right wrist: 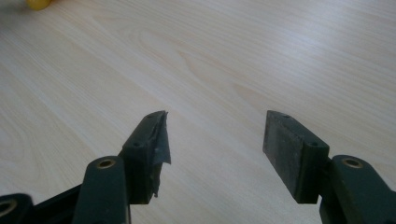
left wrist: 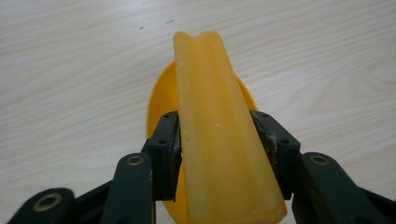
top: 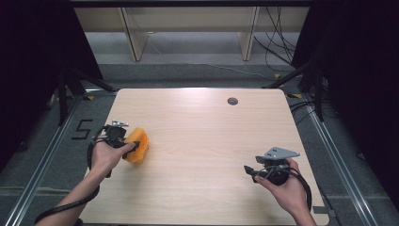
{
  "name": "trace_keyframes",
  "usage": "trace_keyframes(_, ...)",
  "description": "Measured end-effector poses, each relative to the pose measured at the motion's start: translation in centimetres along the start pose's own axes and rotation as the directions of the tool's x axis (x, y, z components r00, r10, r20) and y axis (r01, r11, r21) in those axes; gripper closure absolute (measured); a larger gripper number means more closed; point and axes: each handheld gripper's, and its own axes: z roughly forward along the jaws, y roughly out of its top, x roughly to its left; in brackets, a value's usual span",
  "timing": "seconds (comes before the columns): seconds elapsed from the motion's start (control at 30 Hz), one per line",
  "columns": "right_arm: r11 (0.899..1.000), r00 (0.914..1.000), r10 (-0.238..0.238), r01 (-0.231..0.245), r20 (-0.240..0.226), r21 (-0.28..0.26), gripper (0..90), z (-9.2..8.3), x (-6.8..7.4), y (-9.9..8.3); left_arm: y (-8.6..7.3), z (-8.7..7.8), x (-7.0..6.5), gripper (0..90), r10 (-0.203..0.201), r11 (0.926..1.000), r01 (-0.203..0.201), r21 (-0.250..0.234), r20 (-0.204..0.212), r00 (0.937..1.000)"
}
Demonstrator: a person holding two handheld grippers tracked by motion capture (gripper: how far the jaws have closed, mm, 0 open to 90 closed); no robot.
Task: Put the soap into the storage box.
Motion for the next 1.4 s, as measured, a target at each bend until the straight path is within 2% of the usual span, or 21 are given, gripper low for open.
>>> trace_keyframes(0.03,1.000,1.0000,0.002,-0.002,-0.004,0.005,40.7,0.0,0.0,0.0,0.0,0.0,0.1,55.4,-0.006,0.9999,0.006,0.014,0.009,0.9999)
trace_keyframes(0.13,1.000,1.0000,0.000,0.000,-0.003,0.010,40.7,0.1,0.1,0.0,0.1,0.1,0.0,55.6,-0.008,0.9996,0.008,0.028,-0.006,1.0000)
trace_keyframes(0.17,1.000,0.9998,0.017,-0.017,-0.006,0.015,40.7,0.0,0.2,0.0,0.2,0.0,0.1,55.6,-0.001,0.9987,0.002,0.052,-0.008,1.0000)
trace_keyframes(0.2,1.000,0.9999,0.013,-0.013,-0.005,0.015,40.7,0.1,0.2,0.0,0.2,0.1,0.1,55.5,-0.006,0.9990,0.006,0.045,-0.007,1.0000)
trace_keyframes(0.37,1.000,0.9998,0.020,-0.020,-0.007,0.020,40.8,0.0,0.2,0.0,0.2,0.5,0.1,56.2,-0.014,0.9974,0.015,0.070,-0.011,0.9998)
trace_keyframes(0.47,0.999,0.9997,0.022,-0.022,-0.008,0.023,40.8,0.1,0.2,0.0,0.3,0.5,0.2,57.4,-0.003,0.9966,0.004,0.083,-0.015,0.9999)
trace_keyframes(0.53,1.000,0.9997,0.021,-0.021,-0.009,0.023,40.8,0.1,0.2,0.0,0.4,0.4,0.2,60.0,0.007,0.9962,-0.004,0.087,-0.034,0.9994)
trace_keyframes(0.57,0.999,0.9997,0.022,-0.022,-0.009,0.023,40.8,0.1,0.2,0.0,0.5,0.4,0.3,60.2,0.002,0.9956,0.001,0.093,-0.027,0.9996)
trace_keyframes(0.6,0.999,0.9996,0.025,-0.024,-0.010,0.025,40.8,0.1,0.2,0.0,0.4,0.5,0.3,60.3,-0.005,0.9973,0.006,0.073,-0.024,0.9997)
trace_keyframes(0.7,0.999,0.9996,0.027,-0.027,-0.009,0.027,40.8,0.0,0.2,0.0,0.3,0.4,0.1,60.5,0.002,0.9968,0.001,0.079,-0.039,0.9992)
trace_keyframes(0.8,0.999,0.9996,0.026,-0.026,-0.008,0.026,40.8,0.0,0.2,0.0,0.2,0.3,0.1,60.6,-0.005,0.9974,0.007,0.071,-0.033,0.9994)
trace_keyframes(0.93,1.000,0.9999,0.010,-0.010,-0.009,0.023,40.8,0.0,0.0,-0.1,0.2,-0.3,0.2,60.6,-0.027,0.9993,0.028,0.026,-0.042,0.9987)
trace_keyframes(0.97,1.000,0.9999,-0.010,0.010,-0.003,0.018,40.8,0.1,-0.1,-0.1,0.2,-0.5,0.3,60.6,-0.031,0.9995,0.031,0.008,-0.042,0.9987)
trace_keyframes(1.0,1.000,0.9999,0.010,-0.010,-0.005,0.021,40.9,0.0,0.0,-0.1,0.2,-0.7,0.3,60.6,-0.032,0.9994,0.031,-0.013,-0.051,0.9982)
trace_keyframes(1.07,1.000,0.9999,0.011,-0.010,-0.005,0.024,40.9,0.0,0.1,0.0,0.1,-1.0,0.2,60.6,-0.046,0.9974,0.042,-0.058,-0.060,0.9972)
trace_keyframes(1.37,1.000,1.0000,0.007,-0.007,-0.006,0.022,41.0,0.1,0.1,-0.1,-0.5,-0.1,-0.1,60.6,-0.065,0.9932,0.057,-0.101,-0.070,0.9954)
trace_keyframes(1.4,1.000,1.0000,-0.008,0.008,-0.005,0.019,41.1,0.2,0.0,-0.1,-0.5,0.0,-0.2,60.5,-0.060,0.9933,0.053,-0.102,-0.070,0.9957)
